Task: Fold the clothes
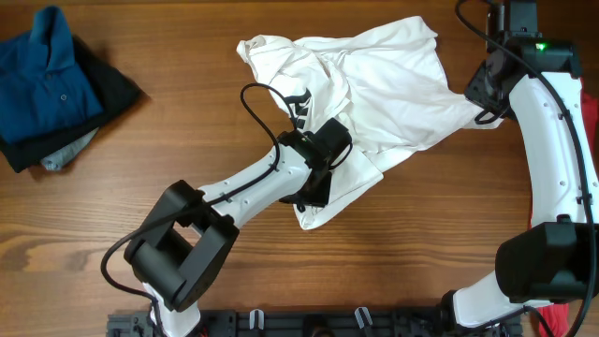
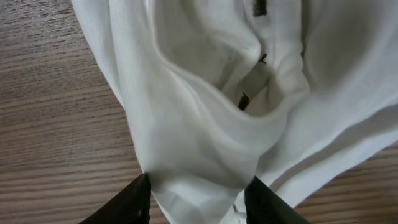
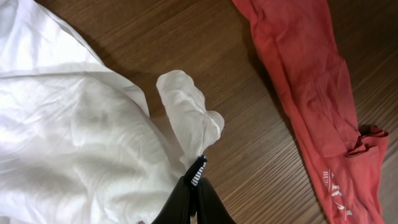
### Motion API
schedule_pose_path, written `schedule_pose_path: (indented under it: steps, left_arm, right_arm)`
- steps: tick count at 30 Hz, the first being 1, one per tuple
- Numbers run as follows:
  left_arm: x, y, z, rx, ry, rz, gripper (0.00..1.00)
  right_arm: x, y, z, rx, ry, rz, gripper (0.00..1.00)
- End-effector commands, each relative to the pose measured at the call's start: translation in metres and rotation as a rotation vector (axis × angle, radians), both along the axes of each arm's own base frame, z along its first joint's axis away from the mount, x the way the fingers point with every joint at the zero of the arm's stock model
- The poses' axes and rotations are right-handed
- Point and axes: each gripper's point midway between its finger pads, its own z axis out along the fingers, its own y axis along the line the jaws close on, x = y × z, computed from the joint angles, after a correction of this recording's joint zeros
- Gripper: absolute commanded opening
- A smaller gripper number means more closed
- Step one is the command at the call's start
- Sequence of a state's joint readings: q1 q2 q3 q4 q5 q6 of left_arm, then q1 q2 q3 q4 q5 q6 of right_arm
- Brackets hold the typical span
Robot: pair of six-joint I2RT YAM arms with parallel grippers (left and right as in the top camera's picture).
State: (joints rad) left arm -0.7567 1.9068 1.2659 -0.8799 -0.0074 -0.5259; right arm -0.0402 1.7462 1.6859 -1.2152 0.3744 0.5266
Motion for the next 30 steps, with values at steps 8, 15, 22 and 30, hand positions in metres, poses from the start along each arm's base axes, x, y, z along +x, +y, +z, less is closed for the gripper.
schedule_pose_path:
  steps: [8,15,22,30]
  left_arm:
    - [0.010,0.021,-0.025,0.120,-0.016,0.020,0.04]
    - [0.078,0.114,0.035,0.239,-0.230,0.204,0.04]
    - [0.122,0.225,0.052,0.063,-0.246,0.581,0.49]
    - [0.088,0.220,0.048,-0.279,0.037,0.720,0.64]
  right_arm:
    - [-0.001,0.000,0.004,-0.006,-0.005,0.004,0.04]
    - [-0.003,0.000,0.003,-0.007,0.003,0.004,0.04]
    - [-0.006,0.000,0.002,-0.005,0.018,0.004,0.04]
    - [-0.007,0.004,0.000,0.011,0.032,0.032,0.04]
